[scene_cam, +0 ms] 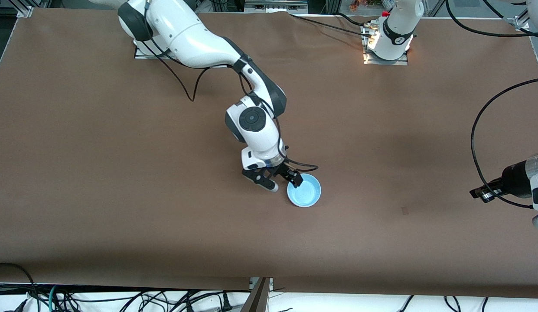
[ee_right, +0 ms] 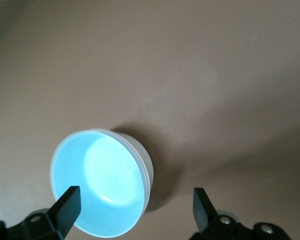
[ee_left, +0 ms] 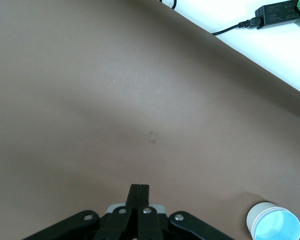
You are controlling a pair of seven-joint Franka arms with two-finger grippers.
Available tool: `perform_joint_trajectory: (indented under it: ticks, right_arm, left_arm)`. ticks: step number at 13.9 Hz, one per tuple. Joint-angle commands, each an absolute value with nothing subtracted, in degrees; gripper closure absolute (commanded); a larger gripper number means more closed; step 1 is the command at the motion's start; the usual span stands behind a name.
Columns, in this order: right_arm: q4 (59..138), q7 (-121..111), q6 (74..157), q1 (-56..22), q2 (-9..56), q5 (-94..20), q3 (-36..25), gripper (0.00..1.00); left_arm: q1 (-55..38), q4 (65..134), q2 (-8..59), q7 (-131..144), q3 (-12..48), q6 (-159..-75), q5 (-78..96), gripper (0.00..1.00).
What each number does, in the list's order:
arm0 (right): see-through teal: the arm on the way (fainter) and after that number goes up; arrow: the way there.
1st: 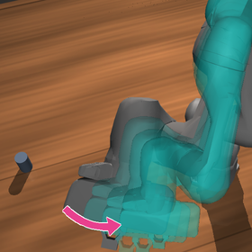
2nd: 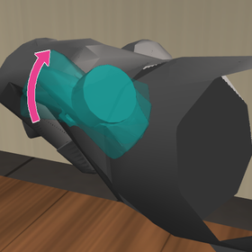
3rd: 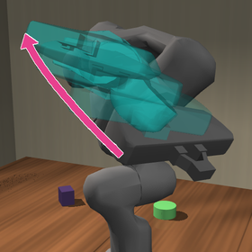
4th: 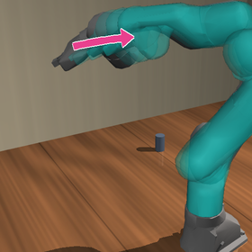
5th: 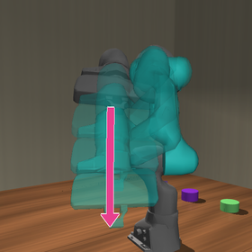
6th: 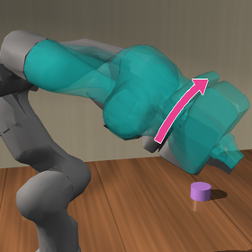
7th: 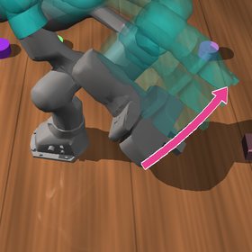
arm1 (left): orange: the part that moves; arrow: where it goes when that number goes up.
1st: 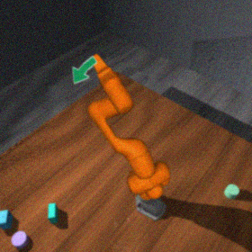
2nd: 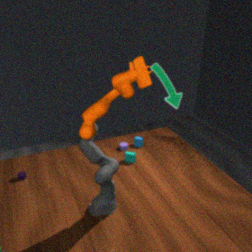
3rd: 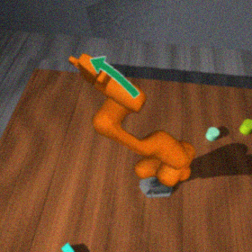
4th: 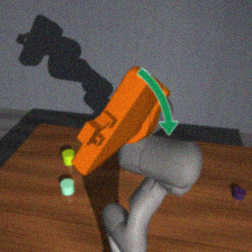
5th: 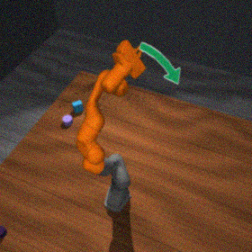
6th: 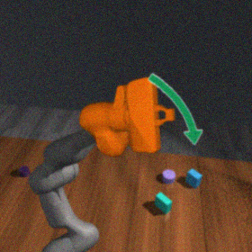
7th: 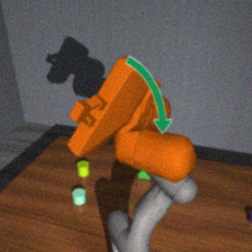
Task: Stack pink and blue bowls on white bowl
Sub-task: 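Lower the blue bowl into the pink bowl with the right gripper, then open the right gripper and lift it away from the stack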
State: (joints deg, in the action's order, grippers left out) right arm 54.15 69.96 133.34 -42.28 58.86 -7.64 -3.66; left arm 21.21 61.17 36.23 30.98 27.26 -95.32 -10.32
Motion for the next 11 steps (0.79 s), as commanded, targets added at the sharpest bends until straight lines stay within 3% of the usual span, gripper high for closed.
perform_joint_trajectory:
  ticks: [1, 7, 9, 11]
  right_arm:
    - [55.11, 64.63, 126.58, -38.17, 52.22, -6.86, -3.17, 0.0]
    - [58.08, 39.07, 100.59, -24.19, 37.38, -8.7, -3.6, 0.0]
    - [64.91, 34.3, 96.34, -21.2, 29.93, -8.7, -3.69, 0.0]
    - [76.49, 27.81, 96.24, -19.52, 19.83, -8.53, -5.35, 0.0]
  left_arm:
    - [22.06, 61.7, 35.16, 29.36, 27.51, -94.39, -8.96, 1.0]
    - [22.32, 62.05, 33.49, 22.34, 27.42, -91.86, -9.32, 1.0]
    - [22.41, 62.31, 32.61, 17.87, 27.33, -89.75, -9.67, 1.0]
    - [22.41, 62.31, 31.74, 14.17, 27.25, -87.64, -9.84, 1.0]
